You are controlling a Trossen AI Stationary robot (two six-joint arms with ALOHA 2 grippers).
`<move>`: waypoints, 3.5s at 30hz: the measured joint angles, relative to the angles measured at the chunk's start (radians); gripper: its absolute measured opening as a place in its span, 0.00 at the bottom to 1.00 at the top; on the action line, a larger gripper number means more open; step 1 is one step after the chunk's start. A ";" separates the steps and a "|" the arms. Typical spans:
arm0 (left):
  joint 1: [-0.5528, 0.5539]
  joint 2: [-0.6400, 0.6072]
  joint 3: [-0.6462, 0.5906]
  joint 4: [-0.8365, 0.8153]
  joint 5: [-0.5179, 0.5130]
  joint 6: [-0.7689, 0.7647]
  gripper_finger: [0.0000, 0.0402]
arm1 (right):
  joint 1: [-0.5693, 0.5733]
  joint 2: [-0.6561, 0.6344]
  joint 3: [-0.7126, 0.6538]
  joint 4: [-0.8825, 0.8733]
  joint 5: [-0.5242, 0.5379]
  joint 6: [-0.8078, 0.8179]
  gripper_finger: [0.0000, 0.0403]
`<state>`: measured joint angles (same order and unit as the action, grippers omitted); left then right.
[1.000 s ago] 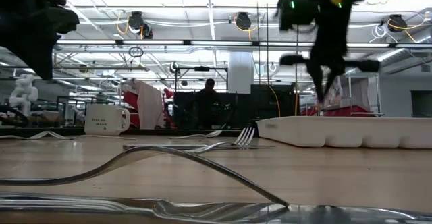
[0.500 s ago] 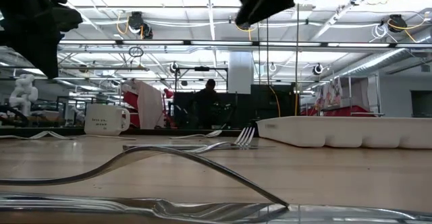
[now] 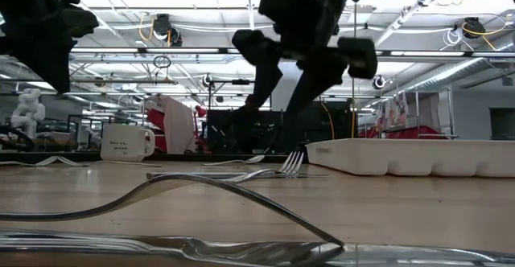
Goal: Sort silverware
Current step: Put the silver fork into the silverware tray
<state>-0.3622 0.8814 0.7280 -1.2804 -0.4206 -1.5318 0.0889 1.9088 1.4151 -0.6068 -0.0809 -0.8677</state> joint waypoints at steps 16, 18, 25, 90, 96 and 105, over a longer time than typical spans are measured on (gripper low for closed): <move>0.000 0.000 0.000 -0.008 -0.016 -0.001 0.03 | -0.054 0.127 0.000 0.071 0.005 -0.117 0.52; 0.000 0.000 0.000 -0.010 -0.018 -0.001 0.03 | -0.068 0.132 0.000 0.073 0.005 -0.137 0.52; 0.000 0.002 0.000 -0.010 -0.023 -0.001 0.03 | -0.090 0.166 0.001 0.050 0.005 -0.166 0.52; 0.000 0.003 0.000 0.038 -0.065 -0.009 0.03 | -0.289 -0.579 -0.441 -0.377 0.428 -0.755 0.00; 0.000 0.003 0.000 0.072 -0.067 -0.010 0.03 | -0.315 -0.534 -0.475 -0.287 0.400 -0.849 0.00; 0.000 0.003 0.000 0.071 -0.067 -0.034 0.03 | -0.350 -0.427 -0.474 -0.216 0.334 -0.945 0.00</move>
<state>-0.3623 0.8845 0.7280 -1.2097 -0.4873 -1.5658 -0.2608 1.4816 0.9409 -0.8227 0.2526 -1.8126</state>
